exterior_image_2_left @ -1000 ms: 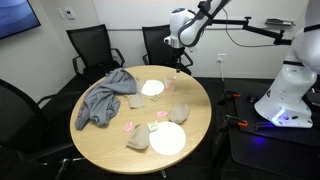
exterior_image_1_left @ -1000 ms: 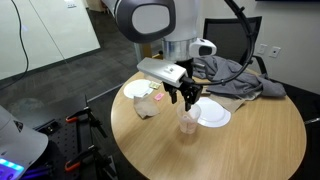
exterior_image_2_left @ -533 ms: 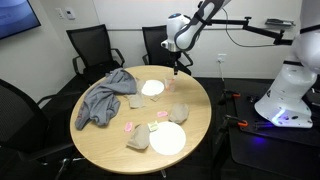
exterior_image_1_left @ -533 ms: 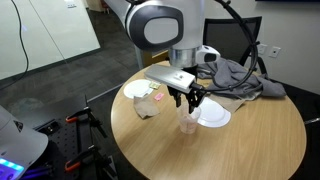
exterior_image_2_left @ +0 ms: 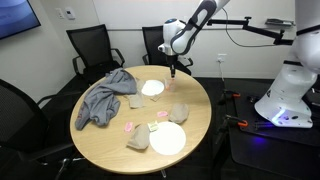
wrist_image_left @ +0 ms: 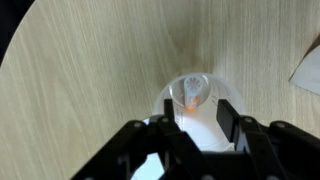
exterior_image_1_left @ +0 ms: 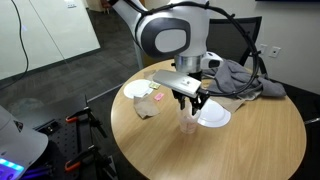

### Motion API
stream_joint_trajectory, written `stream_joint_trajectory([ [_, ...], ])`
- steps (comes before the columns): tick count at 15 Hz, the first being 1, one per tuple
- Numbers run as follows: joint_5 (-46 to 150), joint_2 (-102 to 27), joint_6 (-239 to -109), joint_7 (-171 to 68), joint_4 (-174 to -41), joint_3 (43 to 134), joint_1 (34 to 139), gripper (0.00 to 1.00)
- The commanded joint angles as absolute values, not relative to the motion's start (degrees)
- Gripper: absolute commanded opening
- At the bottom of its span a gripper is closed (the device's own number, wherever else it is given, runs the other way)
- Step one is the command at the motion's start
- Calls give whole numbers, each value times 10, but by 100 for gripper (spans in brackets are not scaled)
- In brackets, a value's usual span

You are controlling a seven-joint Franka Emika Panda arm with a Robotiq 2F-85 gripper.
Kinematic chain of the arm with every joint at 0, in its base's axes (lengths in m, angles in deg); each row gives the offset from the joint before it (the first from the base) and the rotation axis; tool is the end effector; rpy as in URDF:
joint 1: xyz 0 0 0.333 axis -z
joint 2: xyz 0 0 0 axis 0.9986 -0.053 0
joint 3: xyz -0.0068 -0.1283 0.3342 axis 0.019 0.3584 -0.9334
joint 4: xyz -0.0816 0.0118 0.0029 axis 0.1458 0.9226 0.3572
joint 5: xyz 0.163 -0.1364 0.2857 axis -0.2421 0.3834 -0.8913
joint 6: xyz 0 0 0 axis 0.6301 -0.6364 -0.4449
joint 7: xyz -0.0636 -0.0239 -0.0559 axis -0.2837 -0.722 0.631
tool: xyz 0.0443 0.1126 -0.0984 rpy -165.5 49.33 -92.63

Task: Take the marker from the cup and put it on the table

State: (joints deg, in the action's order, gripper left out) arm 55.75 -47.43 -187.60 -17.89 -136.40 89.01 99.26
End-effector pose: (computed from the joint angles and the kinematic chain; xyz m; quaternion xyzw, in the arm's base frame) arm 0.5532 -0.1679 0.2147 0.9859 0.1602 -0.0152 0.0460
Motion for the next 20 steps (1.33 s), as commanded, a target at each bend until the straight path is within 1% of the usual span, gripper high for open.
stream_joint_trajectory([
  [1, 561, -498, -1882, -168, -1338, 876, 1006, 49],
  [9, 565, -526, -1866, -173, -1313, 874, 1008, 46],
  [20, 569, -543, -1819, -178, -1290, 876, 1006, 45],
])
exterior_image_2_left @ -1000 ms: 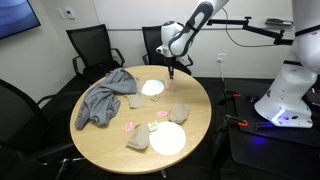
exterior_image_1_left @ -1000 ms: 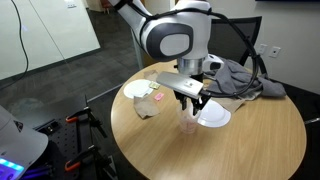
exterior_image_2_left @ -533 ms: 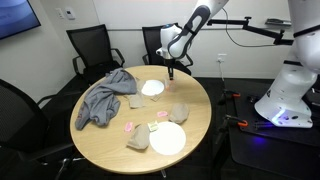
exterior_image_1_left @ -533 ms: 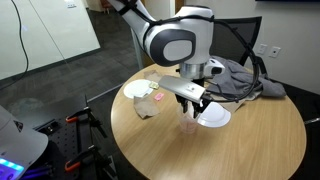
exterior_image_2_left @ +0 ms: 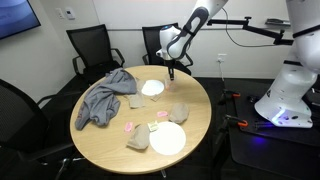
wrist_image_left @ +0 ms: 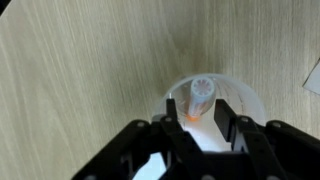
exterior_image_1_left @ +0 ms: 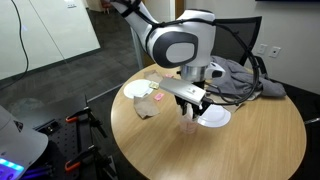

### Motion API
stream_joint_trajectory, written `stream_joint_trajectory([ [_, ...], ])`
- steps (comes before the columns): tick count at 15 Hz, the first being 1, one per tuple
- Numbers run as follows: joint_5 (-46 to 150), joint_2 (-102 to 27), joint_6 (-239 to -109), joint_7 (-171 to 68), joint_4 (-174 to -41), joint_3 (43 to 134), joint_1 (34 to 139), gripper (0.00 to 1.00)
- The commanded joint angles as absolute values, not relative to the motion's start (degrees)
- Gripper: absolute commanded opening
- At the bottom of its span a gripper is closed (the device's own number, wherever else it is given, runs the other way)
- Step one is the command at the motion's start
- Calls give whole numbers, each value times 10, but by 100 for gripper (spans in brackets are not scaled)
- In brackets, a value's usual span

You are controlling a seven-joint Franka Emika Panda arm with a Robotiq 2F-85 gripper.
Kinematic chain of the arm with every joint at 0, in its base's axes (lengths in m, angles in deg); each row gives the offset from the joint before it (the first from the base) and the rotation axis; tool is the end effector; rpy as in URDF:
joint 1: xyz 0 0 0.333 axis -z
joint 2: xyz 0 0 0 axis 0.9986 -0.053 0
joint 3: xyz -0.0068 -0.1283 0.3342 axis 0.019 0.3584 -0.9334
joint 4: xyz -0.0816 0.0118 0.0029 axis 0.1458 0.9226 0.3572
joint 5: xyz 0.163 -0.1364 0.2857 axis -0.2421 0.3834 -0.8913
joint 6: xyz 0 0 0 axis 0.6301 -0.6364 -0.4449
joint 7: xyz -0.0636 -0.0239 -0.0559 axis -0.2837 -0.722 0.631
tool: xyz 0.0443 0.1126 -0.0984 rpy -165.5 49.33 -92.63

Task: Take the marker from the cup and put it on the table

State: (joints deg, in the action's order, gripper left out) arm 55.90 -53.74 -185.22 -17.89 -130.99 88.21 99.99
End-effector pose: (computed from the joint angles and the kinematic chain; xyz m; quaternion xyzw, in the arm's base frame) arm 0.5694 -0.1729 0.1785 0.9852 0.1620 -0.0422 0.0362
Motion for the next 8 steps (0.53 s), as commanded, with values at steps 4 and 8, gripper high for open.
stream_joint_trajectory([
  [4, 572, -546, -1797, -182, -1282, 879, 1003, 43],
  [8, 575, -548, -1784, -182, -1281, 881, 1003, 12],
])
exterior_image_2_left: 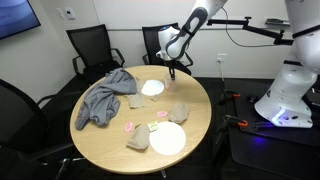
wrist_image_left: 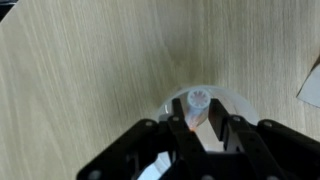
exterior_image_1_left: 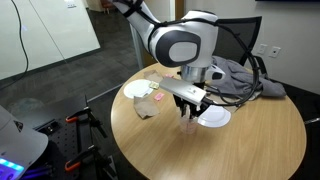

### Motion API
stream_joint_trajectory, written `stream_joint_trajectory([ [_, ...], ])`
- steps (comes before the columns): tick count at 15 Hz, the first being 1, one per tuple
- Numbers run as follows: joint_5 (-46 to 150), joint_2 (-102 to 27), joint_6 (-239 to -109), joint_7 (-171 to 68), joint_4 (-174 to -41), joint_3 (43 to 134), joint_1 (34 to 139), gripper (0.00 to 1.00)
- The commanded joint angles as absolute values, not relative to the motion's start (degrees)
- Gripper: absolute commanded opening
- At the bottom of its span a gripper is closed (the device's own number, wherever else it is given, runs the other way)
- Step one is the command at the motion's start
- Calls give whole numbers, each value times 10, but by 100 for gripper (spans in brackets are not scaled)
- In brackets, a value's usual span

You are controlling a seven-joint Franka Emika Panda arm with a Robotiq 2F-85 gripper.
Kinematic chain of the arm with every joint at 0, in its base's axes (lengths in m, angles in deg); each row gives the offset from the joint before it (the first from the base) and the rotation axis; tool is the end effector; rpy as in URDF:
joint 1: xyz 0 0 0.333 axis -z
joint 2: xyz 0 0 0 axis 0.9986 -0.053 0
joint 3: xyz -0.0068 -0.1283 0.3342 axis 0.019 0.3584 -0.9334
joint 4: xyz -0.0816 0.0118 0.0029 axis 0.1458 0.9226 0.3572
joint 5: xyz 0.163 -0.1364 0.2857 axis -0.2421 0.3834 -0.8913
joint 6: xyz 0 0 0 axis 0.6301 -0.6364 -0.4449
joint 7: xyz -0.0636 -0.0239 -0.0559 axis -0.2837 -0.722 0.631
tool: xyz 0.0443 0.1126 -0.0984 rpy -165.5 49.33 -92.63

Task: Take the marker from the cup and put it on the table

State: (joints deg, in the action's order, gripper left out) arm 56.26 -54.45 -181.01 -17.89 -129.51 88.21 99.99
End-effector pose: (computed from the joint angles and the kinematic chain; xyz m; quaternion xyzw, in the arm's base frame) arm 0.5659 -0.1736 0.1742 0.9837 0.1626 -0.0714 0.0286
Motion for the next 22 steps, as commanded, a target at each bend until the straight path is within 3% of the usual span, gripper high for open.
stream_joint_trajectory([
  [1, 576, -548, -1782, -181, -1282, 881, 1004, 4],
  [2, 577, -547, -1781, -180, -1282, 881, 1004, 0],
  [3, 577, -547, -1780, -180, -1283, 881, 1005, 5],
  [11, 581, -493, -1772, -186, -1313, 881, 998, 5],
  [22, 587, -306, -1783, -195, -1394, 891, 987, 5],
])
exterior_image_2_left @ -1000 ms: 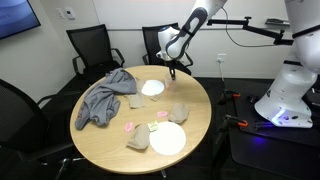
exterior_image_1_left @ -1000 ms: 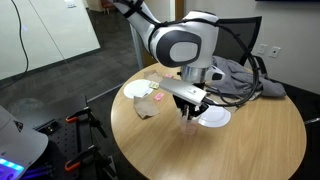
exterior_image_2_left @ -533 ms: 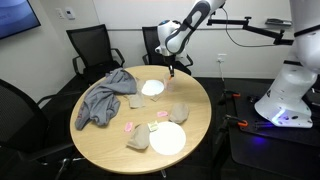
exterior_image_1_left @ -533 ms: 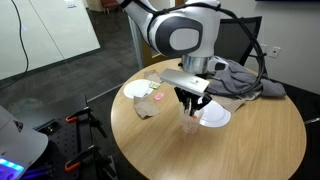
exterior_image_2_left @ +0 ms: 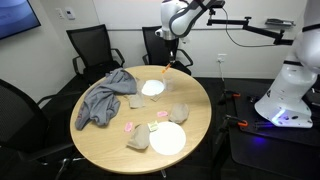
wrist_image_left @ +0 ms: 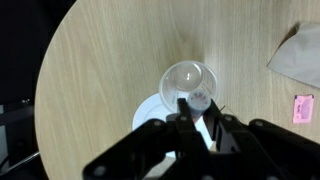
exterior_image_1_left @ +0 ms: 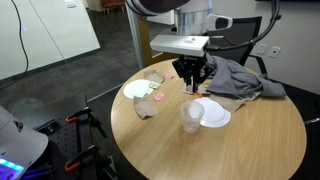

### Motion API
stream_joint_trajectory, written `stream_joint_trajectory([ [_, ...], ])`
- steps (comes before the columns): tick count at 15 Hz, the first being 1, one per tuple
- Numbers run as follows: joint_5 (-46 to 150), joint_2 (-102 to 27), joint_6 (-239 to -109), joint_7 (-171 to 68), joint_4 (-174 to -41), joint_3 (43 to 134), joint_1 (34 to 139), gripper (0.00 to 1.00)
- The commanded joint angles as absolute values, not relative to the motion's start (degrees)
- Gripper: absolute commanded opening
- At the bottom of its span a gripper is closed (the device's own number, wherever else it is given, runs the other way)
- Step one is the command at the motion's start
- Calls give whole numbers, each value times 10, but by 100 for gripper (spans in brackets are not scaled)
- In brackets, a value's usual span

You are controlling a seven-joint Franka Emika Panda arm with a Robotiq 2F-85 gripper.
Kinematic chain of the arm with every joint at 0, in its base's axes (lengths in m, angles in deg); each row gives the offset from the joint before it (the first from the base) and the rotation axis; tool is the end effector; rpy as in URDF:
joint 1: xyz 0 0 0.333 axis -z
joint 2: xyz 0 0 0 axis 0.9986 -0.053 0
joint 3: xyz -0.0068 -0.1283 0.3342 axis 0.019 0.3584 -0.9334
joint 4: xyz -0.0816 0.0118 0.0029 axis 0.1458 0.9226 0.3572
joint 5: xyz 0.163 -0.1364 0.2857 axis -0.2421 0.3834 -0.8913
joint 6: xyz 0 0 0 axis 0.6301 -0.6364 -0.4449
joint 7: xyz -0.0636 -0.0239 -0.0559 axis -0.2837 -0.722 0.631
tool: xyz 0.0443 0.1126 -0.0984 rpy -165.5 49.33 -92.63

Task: Take the marker from the cup and put it on the table

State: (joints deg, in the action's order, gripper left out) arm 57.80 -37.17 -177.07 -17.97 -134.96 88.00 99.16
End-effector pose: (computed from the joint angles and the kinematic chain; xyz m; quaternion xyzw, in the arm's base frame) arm 0.5492 -0.1601 0.3104 0.9831 0.1722 -0.0100 0.0611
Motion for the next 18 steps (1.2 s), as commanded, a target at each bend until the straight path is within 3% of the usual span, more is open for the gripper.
stream_joint_trajectory([
  [1, 589, -293, -1791, -209, -1400, 896, 986, 5],
  [8, 652, -268, -1866, -376, -1436, 943, 984, 5],
  [18, 765, -337, -1926, -634, -1438, 1007, 976, 5],
])
